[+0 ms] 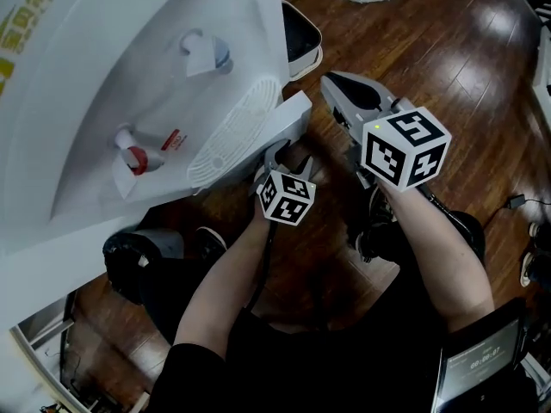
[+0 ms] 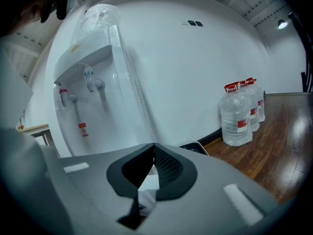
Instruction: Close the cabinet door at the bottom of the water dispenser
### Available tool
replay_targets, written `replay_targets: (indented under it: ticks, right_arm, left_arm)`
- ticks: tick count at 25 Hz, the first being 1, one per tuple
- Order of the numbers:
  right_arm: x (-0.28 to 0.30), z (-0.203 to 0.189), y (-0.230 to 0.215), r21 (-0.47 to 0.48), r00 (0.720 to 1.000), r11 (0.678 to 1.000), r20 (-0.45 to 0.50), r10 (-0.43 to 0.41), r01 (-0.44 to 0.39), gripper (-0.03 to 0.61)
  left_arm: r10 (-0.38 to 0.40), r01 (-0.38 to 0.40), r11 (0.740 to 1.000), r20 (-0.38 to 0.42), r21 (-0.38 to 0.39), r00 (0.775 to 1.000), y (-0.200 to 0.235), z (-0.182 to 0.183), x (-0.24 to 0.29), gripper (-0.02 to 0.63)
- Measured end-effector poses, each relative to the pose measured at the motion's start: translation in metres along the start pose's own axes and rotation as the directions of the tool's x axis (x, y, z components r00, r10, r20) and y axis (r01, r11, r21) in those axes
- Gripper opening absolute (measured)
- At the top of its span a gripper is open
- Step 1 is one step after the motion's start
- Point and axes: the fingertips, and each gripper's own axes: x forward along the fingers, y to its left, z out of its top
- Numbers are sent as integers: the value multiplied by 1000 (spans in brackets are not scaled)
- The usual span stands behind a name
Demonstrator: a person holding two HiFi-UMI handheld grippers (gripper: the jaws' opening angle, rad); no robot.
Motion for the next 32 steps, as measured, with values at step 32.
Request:
replay_targets:
  ticks: [32]
  right_arm:
    - [82,-287,-17,-219,885,975,-444,-143,48,215]
  left_arm:
    - [-172,222,960,270,-169,947,-4,88,-172,247]
